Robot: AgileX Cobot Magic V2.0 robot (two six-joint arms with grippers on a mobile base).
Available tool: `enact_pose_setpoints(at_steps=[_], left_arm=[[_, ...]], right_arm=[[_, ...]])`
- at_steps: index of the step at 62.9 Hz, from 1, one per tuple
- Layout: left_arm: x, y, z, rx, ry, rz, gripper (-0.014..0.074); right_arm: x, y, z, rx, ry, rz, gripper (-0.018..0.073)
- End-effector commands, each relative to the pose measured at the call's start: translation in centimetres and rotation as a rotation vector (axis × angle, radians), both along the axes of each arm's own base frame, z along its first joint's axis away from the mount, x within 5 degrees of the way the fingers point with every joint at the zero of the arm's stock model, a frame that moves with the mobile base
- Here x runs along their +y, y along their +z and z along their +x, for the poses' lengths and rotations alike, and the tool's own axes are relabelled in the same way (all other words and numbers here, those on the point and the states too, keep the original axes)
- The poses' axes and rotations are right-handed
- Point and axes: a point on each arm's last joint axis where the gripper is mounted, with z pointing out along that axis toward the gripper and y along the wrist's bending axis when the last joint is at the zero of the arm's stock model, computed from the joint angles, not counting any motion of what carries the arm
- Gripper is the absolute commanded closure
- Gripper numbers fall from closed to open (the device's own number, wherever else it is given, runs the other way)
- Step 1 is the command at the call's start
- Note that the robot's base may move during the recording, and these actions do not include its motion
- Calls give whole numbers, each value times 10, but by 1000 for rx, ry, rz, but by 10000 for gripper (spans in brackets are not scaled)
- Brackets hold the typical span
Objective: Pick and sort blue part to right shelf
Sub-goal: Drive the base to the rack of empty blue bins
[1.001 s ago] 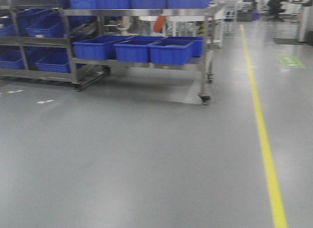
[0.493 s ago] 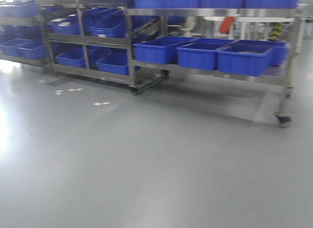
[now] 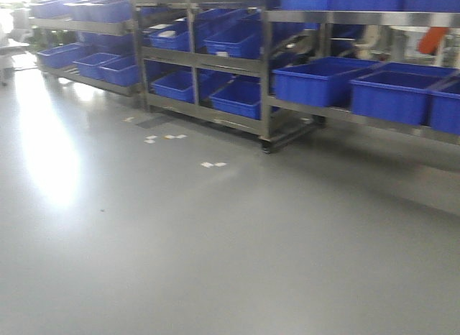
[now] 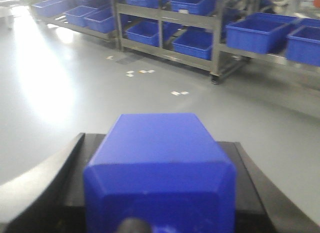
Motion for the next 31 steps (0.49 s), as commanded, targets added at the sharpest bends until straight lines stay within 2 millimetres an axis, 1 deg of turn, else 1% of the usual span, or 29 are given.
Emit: enact_pose_setpoints(at_steps=[1, 31], left_arm=[[-1, 15, -3, -105, -24, -9, 283], [-1, 15, -3, -105, -24, -9, 283]], right_arm=[[-2, 18, -7, -141, 8, 8, 311], [-2, 18, -7, -141, 8, 8, 311]])
